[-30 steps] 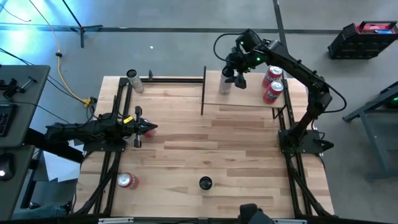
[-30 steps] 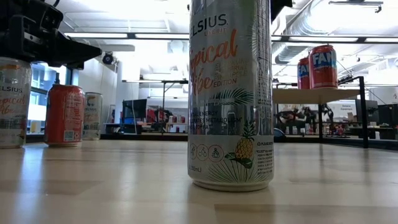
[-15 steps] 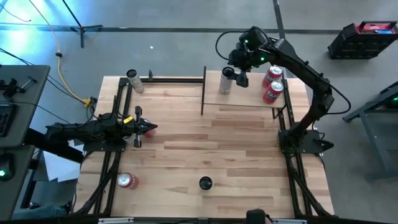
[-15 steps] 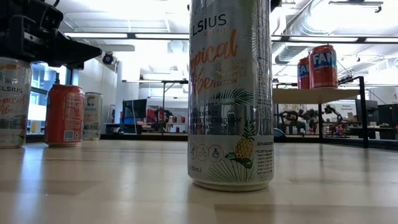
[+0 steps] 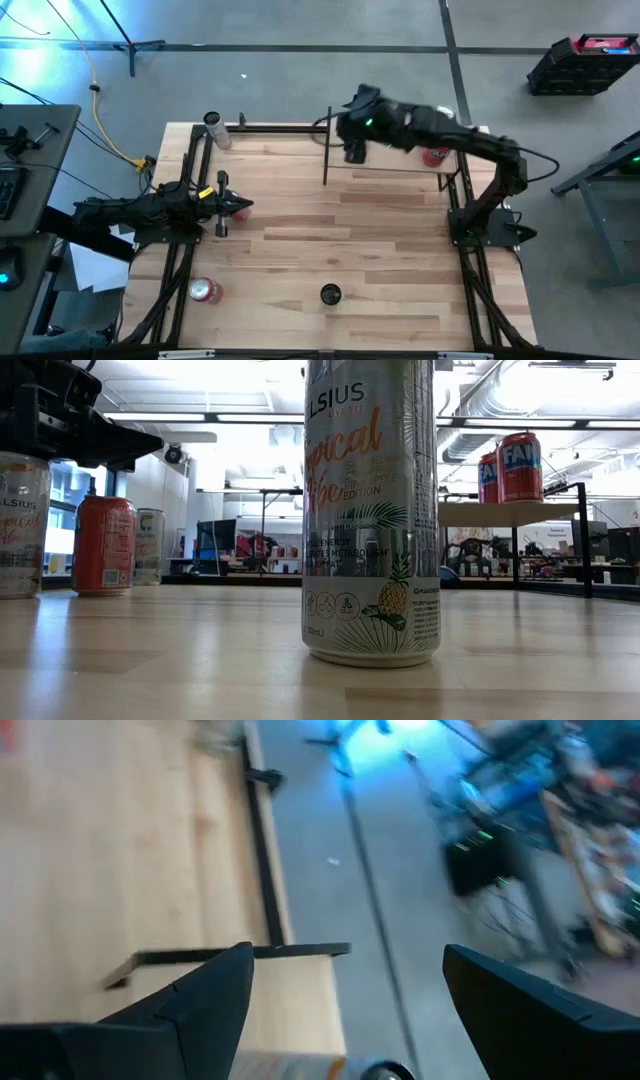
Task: Place canned beverage on shelf
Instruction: Put the white soda can on the shelf
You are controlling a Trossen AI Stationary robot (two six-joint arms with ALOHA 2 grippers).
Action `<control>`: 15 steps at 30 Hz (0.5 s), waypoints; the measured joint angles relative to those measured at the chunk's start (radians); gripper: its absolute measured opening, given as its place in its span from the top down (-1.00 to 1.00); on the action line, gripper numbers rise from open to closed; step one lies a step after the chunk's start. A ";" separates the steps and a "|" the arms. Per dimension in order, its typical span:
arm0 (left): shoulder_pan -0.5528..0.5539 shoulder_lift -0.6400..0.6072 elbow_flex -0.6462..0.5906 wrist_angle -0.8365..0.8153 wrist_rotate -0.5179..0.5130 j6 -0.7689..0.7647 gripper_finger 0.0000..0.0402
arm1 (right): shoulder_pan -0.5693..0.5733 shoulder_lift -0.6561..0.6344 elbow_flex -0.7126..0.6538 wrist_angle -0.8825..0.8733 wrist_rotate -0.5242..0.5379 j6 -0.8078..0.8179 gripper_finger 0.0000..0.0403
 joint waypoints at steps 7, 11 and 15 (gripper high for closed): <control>0.000 0.000 0.000 0.000 0.000 0.000 0.98 | 0.053 0.113 -0.122 0.004 0.288 0.087 -0.48; 0.000 0.000 0.000 0.000 0.000 0.000 0.98 | 0.057 0.107 -0.231 -0.043 0.342 0.097 -0.29; 0.000 0.000 0.000 0.000 0.000 0.000 0.98 | 0.040 0.060 -0.357 0.076 0.332 0.059 -0.10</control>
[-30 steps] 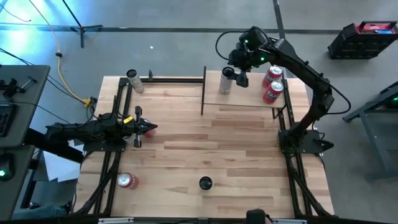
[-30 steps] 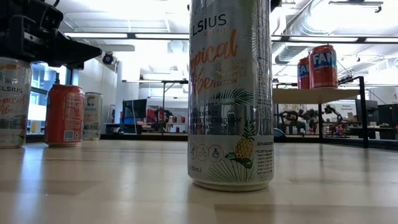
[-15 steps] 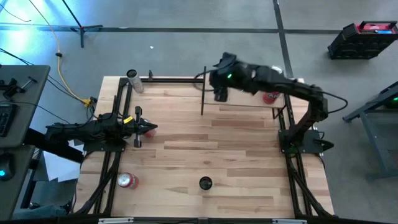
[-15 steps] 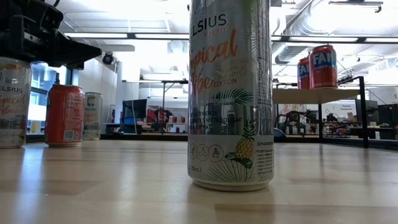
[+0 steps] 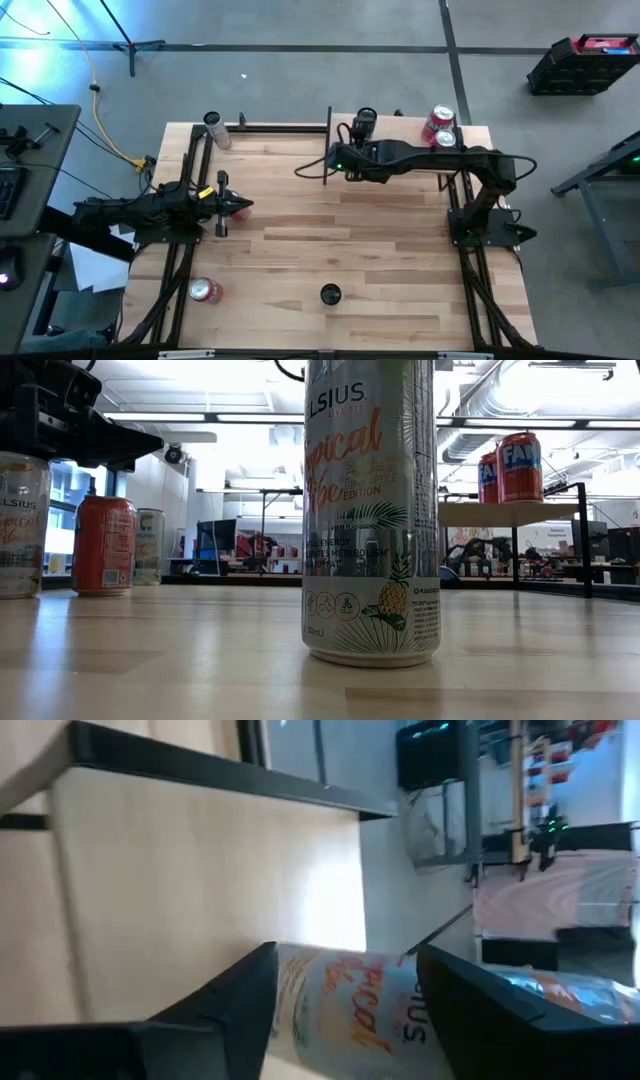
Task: Place canned beverage on shelf
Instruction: Put the white soda can on the shelf
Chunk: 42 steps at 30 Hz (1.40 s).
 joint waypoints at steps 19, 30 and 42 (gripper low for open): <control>0.000 0.000 0.000 0.000 0.000 0.000 0.98 | 0.000 -0.022 -0.155 0.446 0.093 -0.384 -0.03; 0.000 0.000 0.000 0.000 0.000 0.000 0.98 | 0.051 -0.106 -0.156 0.438 -0.191 -0.223 -0.03; 0.000 0.000 0.000 -0.001 0.000 0.000 0.98 | 0.093 -0.097 -0.154 0.512 -0.155 -0.390 -0.03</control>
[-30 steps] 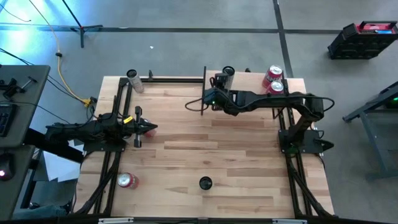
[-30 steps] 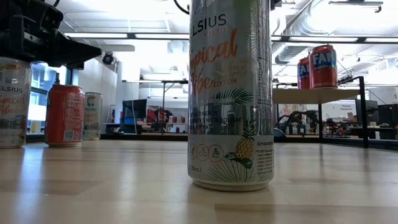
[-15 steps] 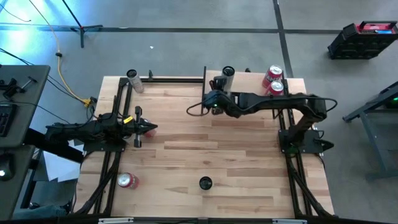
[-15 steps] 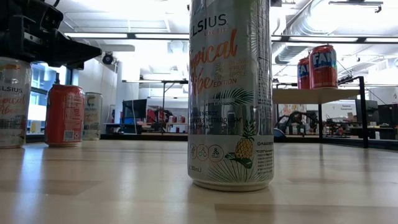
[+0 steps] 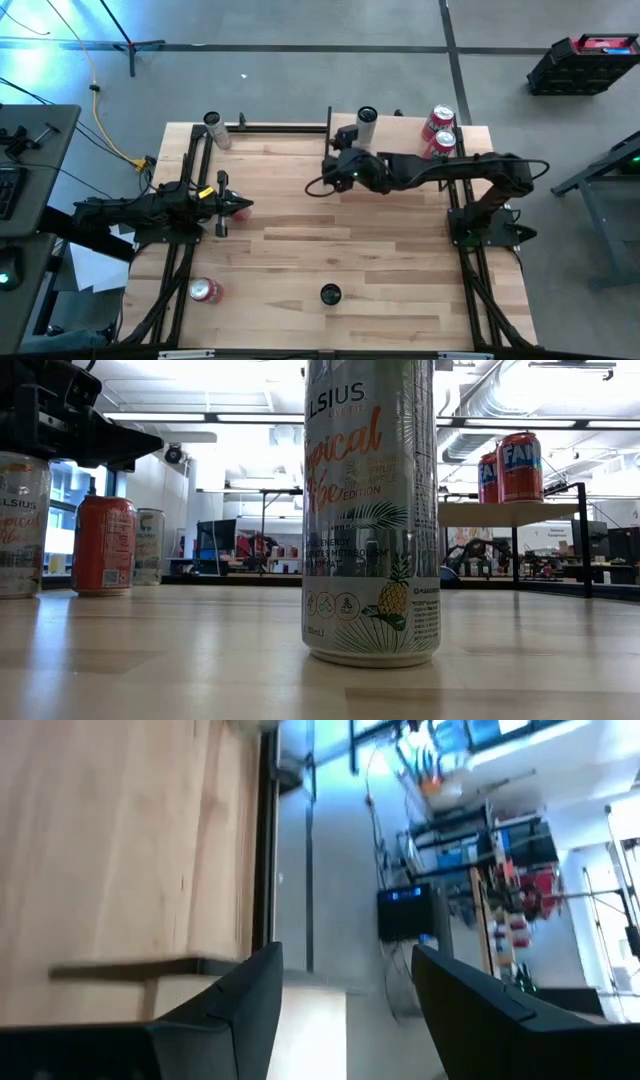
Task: Place canned beverage on shelf
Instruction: Put the white soda can on the shelf
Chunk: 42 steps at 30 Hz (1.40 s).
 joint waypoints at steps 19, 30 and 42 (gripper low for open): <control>0.000 0.000 0.000 0.001 0.000 0.000 0.98 | -0.093 0.220 0.000 -0.028 0.454 -0.101 -0.03; 0.000 0.000 0.000 0.001 0.000 0.000 0.98 | -0.085 0.172 0.000 -0.333 0.463 0.211 -0.03; 0.000 0.000 0.000 0.000 0.000 0.000 0.98 | -0.053 0.084 0.000 -0.522 0.411 0.417 -0.03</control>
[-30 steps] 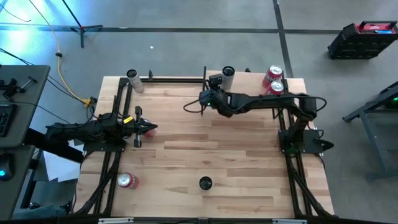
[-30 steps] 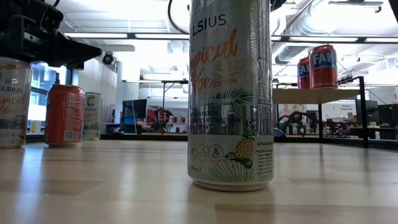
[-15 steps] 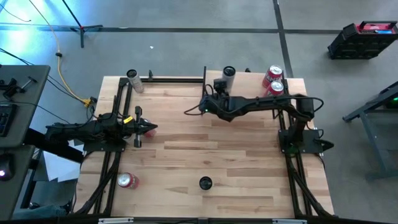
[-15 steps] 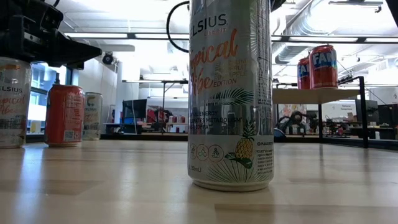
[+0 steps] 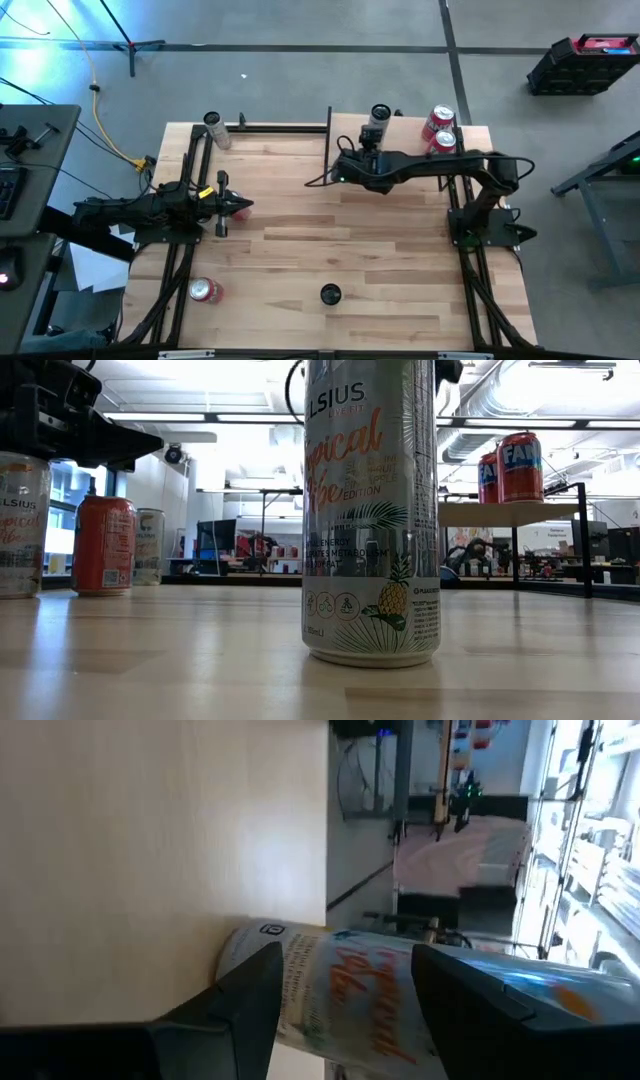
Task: Place canned beverage on shelf
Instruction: Put the white soda can on the shelf
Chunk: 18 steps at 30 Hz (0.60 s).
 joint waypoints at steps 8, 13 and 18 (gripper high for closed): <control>0.000 0.000 0.000 0.000 0.000 0.000 0.98 | 0.087 -0.144 -0.004 0.007 -0.206 0.053 -0.03; 0.000 0.000 0.000 0.000 0.000 0.000 0.98 | 0.150 -0.301 -0.165 0.239 -0.235 0.156 -0.01; 0.000 0.000 0.000 0.000 0.000 0.000 0.98 | 0.172 -0.443 -0.397 0.547 -0.264 0.494 0.04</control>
